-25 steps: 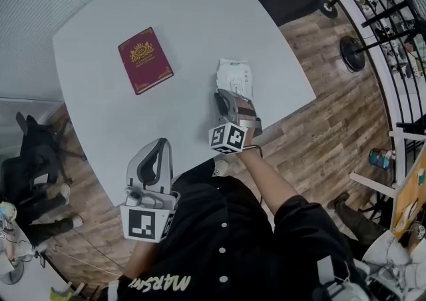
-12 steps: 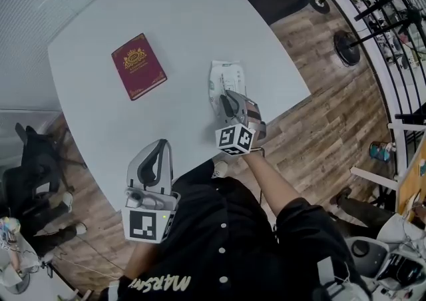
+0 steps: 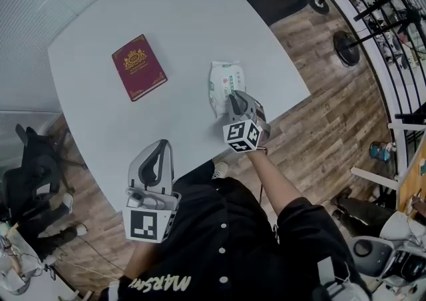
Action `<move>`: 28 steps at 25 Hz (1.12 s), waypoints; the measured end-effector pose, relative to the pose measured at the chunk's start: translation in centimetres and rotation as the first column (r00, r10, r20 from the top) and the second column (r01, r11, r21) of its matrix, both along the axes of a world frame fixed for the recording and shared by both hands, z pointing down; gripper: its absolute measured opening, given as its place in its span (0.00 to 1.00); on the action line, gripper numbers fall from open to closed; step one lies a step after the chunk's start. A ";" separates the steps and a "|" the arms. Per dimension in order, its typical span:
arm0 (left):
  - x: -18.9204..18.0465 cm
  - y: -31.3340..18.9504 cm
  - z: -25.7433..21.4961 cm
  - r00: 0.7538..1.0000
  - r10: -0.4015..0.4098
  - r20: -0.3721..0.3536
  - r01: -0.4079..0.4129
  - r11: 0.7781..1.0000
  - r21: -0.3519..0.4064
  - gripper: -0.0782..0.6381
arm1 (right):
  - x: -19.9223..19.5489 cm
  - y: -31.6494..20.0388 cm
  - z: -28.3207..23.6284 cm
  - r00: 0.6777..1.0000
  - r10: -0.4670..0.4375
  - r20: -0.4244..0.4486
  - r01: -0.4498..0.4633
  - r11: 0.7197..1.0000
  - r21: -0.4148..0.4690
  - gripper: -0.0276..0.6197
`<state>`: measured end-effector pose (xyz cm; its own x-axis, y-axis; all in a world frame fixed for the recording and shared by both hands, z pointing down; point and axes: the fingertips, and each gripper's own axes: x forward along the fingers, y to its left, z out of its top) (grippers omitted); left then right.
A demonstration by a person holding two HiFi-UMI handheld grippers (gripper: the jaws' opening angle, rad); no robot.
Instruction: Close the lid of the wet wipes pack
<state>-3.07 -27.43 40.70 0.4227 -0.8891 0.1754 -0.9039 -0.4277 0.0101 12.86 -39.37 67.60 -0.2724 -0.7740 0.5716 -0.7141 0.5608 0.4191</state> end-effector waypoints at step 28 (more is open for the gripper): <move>-0.4 -0.7 0.5 1.000 -0.005 -0.011 0.005 1.000 -0.021 0.12 | -0.1 -2.5 2.1 0.998 0.041 0.050 -0.032 0.983 -0.178 0.09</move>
<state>-3.49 -28.17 41.22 0.4202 -0.8874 0.1895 -0.9058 -0.4227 0.0289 12.79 -41.83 69.68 -0.2794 -0.6715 0.6863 -0.7538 0.5961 0.2764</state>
